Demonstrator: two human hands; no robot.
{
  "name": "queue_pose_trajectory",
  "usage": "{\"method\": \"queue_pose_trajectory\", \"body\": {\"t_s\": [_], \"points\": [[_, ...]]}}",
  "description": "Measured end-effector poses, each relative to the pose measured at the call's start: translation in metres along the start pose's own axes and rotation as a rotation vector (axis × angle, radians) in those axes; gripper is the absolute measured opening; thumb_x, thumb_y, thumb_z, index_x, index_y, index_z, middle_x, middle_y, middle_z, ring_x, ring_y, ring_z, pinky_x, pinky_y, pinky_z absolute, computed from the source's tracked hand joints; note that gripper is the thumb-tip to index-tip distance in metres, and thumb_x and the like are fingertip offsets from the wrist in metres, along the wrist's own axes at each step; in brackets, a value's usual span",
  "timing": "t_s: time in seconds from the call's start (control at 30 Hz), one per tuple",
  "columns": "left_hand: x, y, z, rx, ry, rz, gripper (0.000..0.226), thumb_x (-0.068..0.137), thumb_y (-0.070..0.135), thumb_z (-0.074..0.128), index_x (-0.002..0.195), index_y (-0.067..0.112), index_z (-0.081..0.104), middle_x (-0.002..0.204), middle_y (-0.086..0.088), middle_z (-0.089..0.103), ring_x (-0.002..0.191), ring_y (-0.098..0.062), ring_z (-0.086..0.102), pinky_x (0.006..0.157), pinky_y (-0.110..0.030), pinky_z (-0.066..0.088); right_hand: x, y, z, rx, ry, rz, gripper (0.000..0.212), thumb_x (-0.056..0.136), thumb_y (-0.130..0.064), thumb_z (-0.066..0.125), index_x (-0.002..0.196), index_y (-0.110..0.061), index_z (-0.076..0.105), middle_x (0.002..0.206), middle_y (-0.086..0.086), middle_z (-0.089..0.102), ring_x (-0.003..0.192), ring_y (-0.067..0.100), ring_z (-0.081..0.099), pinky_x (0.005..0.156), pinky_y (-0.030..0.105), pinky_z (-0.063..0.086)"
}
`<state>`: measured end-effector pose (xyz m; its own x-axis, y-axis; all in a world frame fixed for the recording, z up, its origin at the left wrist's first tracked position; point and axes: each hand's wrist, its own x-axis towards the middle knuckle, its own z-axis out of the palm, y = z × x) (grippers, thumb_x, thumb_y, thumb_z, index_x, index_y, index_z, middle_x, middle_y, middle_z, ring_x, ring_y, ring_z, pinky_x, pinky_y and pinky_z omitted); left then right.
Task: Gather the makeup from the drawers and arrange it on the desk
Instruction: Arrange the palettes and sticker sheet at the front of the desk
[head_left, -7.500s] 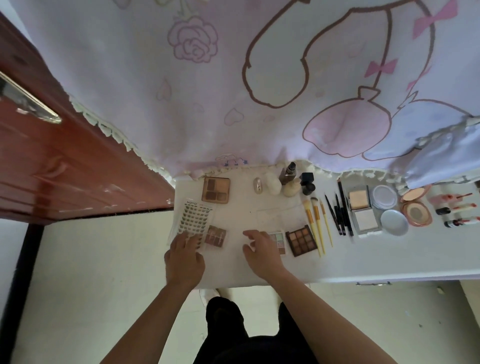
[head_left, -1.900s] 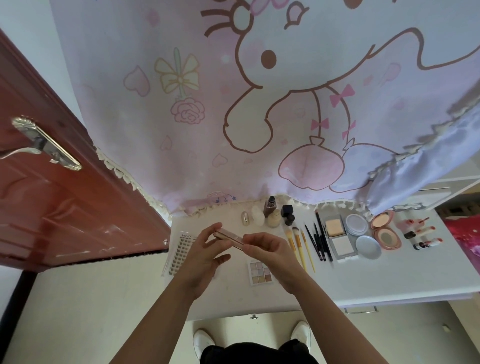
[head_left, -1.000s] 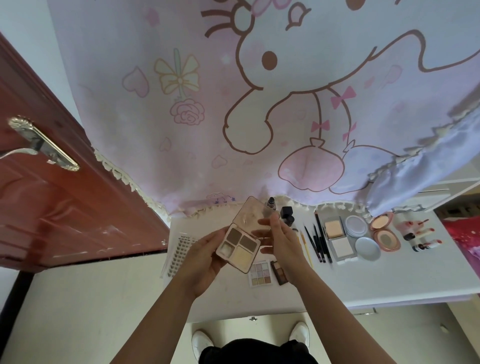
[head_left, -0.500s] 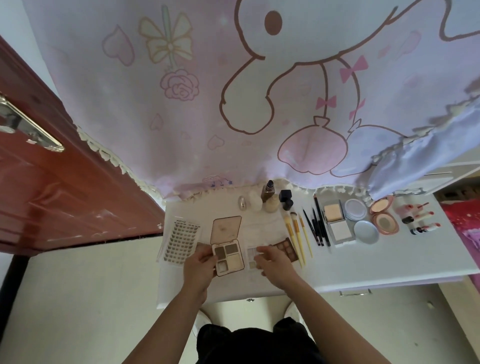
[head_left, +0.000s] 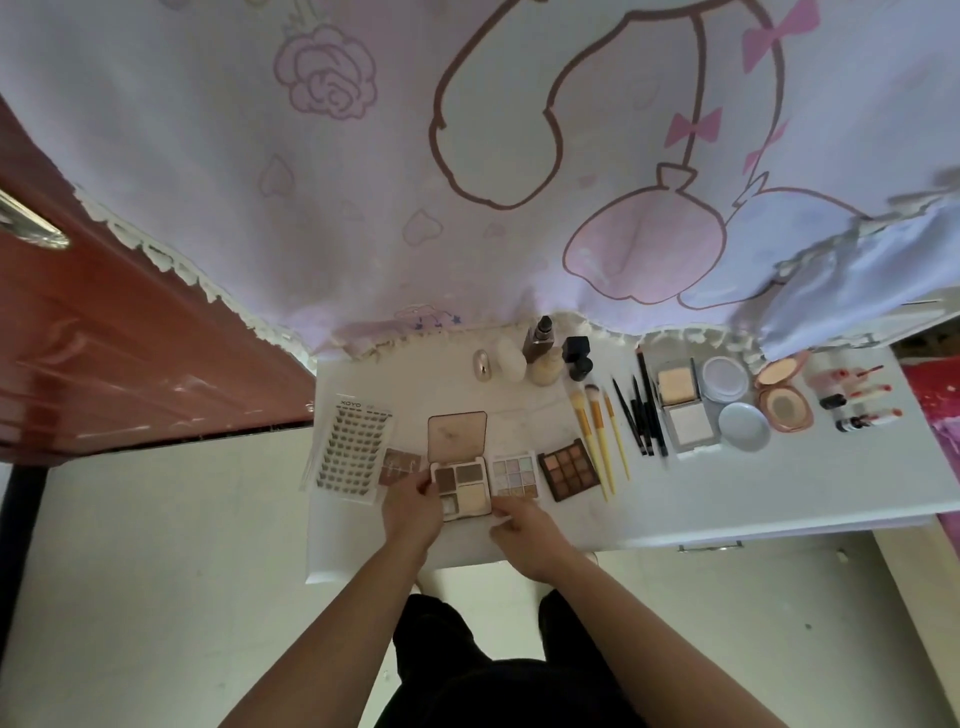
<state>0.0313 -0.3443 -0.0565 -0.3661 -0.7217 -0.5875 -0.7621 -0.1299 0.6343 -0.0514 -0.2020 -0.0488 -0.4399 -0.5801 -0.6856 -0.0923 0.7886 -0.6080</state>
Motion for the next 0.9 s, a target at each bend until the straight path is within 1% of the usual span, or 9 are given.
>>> {"method": "queue_pose_trajectory", "body": {"t_s": [0.13,0.23,0.3,0.37,0.43,0.6,0.67,0.77,0.9], "points": [[-0.001,0.003,0.006,0.153,0.014,0.043,0.025,0.091,0.004,0.047,0.087,0.009,0.072,0.085,-0.008,0.068,0.080,-0.027,0.061,0.065,-0.030,0.043,0.000,0.002,0.000,0.027,0.010,0.009,0.040,0.088,-0.008,0.047,0.125,-0.013,0.063,0.124,0.009,0.059,0.106,0.024,0.056,0.081,0.023,0.038],[-0.006,0.005,0.005,0.169,0.037,0.042,0.029,0.096,0.008,0.044,0.074,0.021,0.058,0.087,-0.002,0.064,0.083,-0.026,0.060,0.070,-0.032,0.043,0.001,0.005,0.001,0.050,0.037,0.008,0.041,0.087,-0.010,0.046,0.123,-0.014,0.064,0.120,0.007,0.061,0.101,0.021,0.057,0.078,0.022,0.040],[-0.008,0.005,0.000,0.169,0.025,0.042,0.025,0.098,0.012,0.046,0.087,0.026,0.064,0.101,-0.001,0.066,0.089,-0.021,0.057,0.075,-0.027,0.040,0.001,0.004,0.001,0.059,0.045,0.006,0.035,0.086,-0.008,0.046,0.114,-0.013,0.066,0.111,0.007,0.063,0.093,0.021,0.058,0.070,0.021,0.041],[-0.006,0.003,-0.005,0.219,-0.005,0.087,0.027,0.097,0.016,0.048,0.114,0.018,0.069,0.113,-0.003,0.069,0.099,-0.022,0.061,0.078,-0.025,0.039,0.002,0.003,0.001,0.048,0.074,0.020,0.025,0.085,-0.006,0.048,0.102,-0.010,0.066,0.100,0.006,0.062,0.091,0.026,0.058,0.067,0.024,0.039],[-0.004,0.002,-0.012,0.298,0.002,0.195,0.029,0.095,0.017,0.051,0.120,0.016,0.068,0.115,-0.003,0.069,0.103,-0.021,0.062,0.079,-0.026,0.042,0.002,0.002,0.002,0.046,0.121,0.041,0.019,0.086,-0.008,0.049,0.097,-0.006,0.064,0.093,0.009,0.061,0.093,0.031,0.060,0.067,0.029,0.038],[0.014,-0.009,-0.041,0.692,0.143,0.488,0.040,0.080,0.017,0.069,0.119,0.013,0.063,0.123,-0.014,0.054,0.114,-0.036,0.051,0.087,-0.047,0.046,0.003,-0.008,0.003,0.054,0.229,0.100,0.031,0.094,-0.017,0.051,0.123,-0.020,0.060,0.109,-0.004,0.059,0.098,0.013,0.060,0.084,0.026,0.047],[0.024,-0.013,-0.053,0.764,0.121,0.392,0.056,0.086,0.031,0.067,0.137,0.015,0.052,0.144,-0.021,0.040,0.135,-0.043,0.034,0.104,-0.058,0.033,0.006,-0.014,0.005,0.022,0.225,0.065,0.032,0.095,-0.018,0.052,0.125,-0.020,0.059,0.109,-0.005,0.059,0.096,0.010,0.058,0.084,0.025,0.047],[0.039,-0.025,-0.068,0.797,0.058,0.254,0.061,0.099,0.050,0.040,0.154,0.028,0.025,0.163,-0.016,0.006,0.149,-0.037,-0.001,0.116,-0.060,0.008,0.011,-0.028,0.011,-0.077,0.199,-0.023,0.033,0.095,-0.017,0.051,0.127,-0.021,0.058,0.119,0.000,0.056,0.096,0.013,0.058,0.083,0.025,0.045],[0.054,-0.037,-0.088,0.817,-0.072,0.269,0.060,0.100,0.057,0.020,0.155,0.041,0.002,0.164,-0.002,-0.015,0.149,-0.031,-0.017,0.118,-0.061,0.002,0.018,-0.055,0.026,-0.252,0.141,-0.197,0.040,0.096,-0.016,0.047,0.134,-0.024,0.055,0.138,0.000,0.047,0.111,0.026,0.061,0.089,0.034,0.049]]}}
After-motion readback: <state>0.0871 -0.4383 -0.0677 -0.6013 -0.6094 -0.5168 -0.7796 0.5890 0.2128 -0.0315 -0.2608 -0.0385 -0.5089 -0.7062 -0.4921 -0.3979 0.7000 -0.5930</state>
